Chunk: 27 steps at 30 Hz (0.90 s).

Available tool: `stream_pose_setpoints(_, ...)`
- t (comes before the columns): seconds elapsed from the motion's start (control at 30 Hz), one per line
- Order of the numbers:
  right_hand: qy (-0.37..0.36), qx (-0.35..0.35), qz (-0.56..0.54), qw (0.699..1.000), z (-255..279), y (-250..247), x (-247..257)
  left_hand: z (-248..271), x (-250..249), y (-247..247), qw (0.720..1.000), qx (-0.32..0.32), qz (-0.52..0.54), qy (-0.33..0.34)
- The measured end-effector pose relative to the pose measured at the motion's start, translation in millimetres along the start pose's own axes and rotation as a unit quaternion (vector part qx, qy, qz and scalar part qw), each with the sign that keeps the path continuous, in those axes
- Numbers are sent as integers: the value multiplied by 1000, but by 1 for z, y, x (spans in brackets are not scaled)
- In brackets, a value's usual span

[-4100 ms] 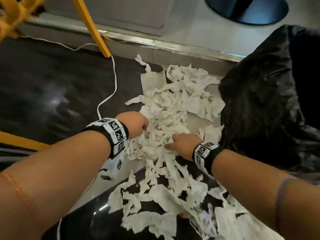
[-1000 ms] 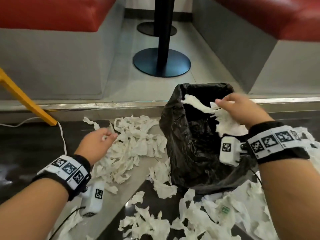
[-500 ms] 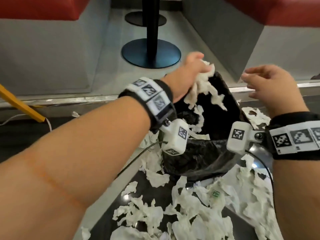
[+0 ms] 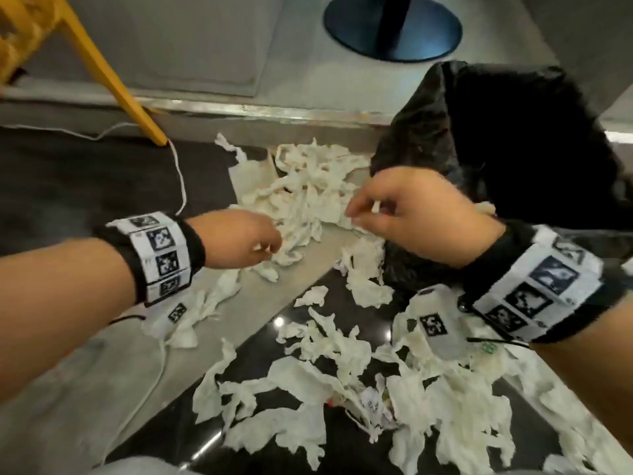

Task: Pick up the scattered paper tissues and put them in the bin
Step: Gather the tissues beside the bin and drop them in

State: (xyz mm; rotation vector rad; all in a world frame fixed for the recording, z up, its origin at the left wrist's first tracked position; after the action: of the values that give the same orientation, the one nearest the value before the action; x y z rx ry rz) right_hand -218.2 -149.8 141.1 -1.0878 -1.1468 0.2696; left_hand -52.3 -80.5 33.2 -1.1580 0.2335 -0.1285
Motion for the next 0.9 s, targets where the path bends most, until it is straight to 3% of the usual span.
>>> stream_pose_setpoints(0.1, -38, 225, 98, 969, 0, 131, -9, 60, 15, 103, 992, 124, 7, -37)
stream_pose_setpoints(0.2, -67, 413, 195, 887, 35, 231, -29, 99, -3, 170, 978, 180, 84, -58)
stream_pose_setpoints(0.3, -108, 524, 268, 801, 70, 281, -49, 112, -33, 199, 970, 155, 166, -82)
stream_pose_setpoints(0.37, -141, 532, 296, 781, 77, 292, -50, 116, -52, 212, 971, 150, 176, -69)
stream_pose_setpoints(0.43, -158, 513, 302, 787, 71, 294, -49, 118, -67, 229, 973, 183, 136, -36)
stream_pose_setpoints(0.5, -150, 479, 291, 815, 55, 288, -47, 117, -70, 242, 974, 214, 79, -11)
stream_pose_setpoints(0.63, -38, 339, 126, 932, 6, 244, -42, 101, -60, 238, 977, 210, 19, 24)
stream_pose_setpoints(0.67, -2, 300, 87, 950, -4, 229, -43, 96, -52, 232, 977, 208, 43, -2)
stream_pose_setpoints(0.77, 51, 206, 25, 977, -21, 193, -50, 83, -25, 208, 975, 114, 158, -107)
stream_pose_setpoints(0.87, 105, 143, -44, 983, -25, 169, -64, 67, -5, 188, 956, -8, 244, -160)
stream_pose_setpoints(0.9, 123, 119, -77, 982, -25, 163, -68, 63, -1, 183, 949, -20, 253, -185)
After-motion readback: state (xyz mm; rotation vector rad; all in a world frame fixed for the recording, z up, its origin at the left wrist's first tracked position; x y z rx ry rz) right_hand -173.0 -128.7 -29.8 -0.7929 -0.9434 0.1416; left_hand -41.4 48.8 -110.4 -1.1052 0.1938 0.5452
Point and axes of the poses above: each hand's wrist, its own z-axis away from the middle knuckle, its own y-axis out of the palm, x = y × z, the point moved 7 cm from there along -z, towards the middle knuckle, and after that the axes turned 5 degrees about -z, right-handed, at the moved point
